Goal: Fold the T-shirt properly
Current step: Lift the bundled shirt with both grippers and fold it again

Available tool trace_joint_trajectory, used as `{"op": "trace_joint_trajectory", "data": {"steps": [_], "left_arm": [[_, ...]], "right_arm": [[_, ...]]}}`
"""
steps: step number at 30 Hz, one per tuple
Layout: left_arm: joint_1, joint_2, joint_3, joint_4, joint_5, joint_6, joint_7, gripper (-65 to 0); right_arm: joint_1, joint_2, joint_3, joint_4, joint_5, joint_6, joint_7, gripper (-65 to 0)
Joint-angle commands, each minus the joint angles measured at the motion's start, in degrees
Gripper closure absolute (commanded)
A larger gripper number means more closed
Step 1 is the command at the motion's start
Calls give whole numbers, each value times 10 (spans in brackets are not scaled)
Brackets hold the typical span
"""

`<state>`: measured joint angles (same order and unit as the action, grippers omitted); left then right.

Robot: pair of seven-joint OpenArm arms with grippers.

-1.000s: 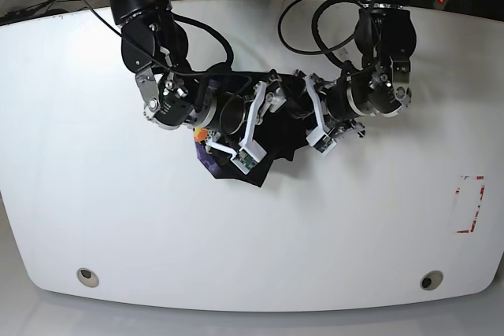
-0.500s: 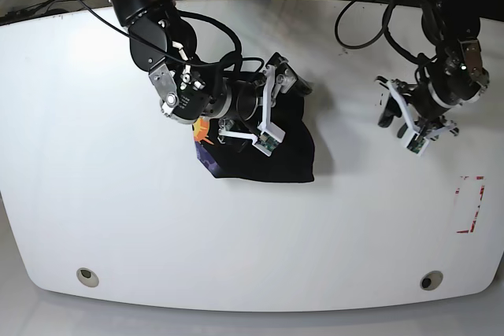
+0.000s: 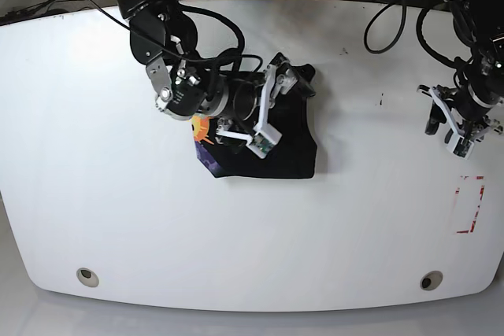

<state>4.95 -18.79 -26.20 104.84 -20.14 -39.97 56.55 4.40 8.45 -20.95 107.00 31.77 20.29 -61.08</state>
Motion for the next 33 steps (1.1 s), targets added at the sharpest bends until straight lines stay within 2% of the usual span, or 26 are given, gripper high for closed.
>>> {"op": "trace_joint_trajectory", "data": {"steps": [1, 5, 7, 10, 13, 16, 18, 27, 30, 33], "left_arm": [[-6, -9, 11, 11, -4, 0, -11, -237], [-5, -8, 68, 12, -4, 0, -11, -237], [-7, -7, 109, 13, -4, 0, -12, -237], [-10, 5, 163, 13, -5, 0, -12, -237], [-24, 34, 200, 14, -4, 0, -13, -237], [-34, 54, 237, 14, -3, 0, -13, -237], [-36, 64, 259, 14, -3, 0, -13, -237], [-50, 129, 336, -3, -3, 0, -13, -237], [-59, 145, 349, -45, -3, 0, -15, -237], [-78, 146, 349, -112, -3, 0, -31, -237]], "right_arm": [[-6, 2, 29, 15, 10, -2, 12, -598], [-30, 12, 73, 26, 10, -2, 14, -595], [-39, 12, 111, 25, 10, -2, 15, -556], [-44, 12, 151, 22, 11, -2, 27, -438], [-37, 14, 172, -18, 11, -2, 49, -274], [-6, 21, 187, -53, 11, -2, 52, -179], [12, 23, 189, -78, 11, -2, 53, -163], [113, 26, 190, -200, 6, -2, 71, -168], [118, 39, 188, -224, 6, -2, 92, -170], [118, 43, 188, -263, 6, -1, 123, -174]]}}
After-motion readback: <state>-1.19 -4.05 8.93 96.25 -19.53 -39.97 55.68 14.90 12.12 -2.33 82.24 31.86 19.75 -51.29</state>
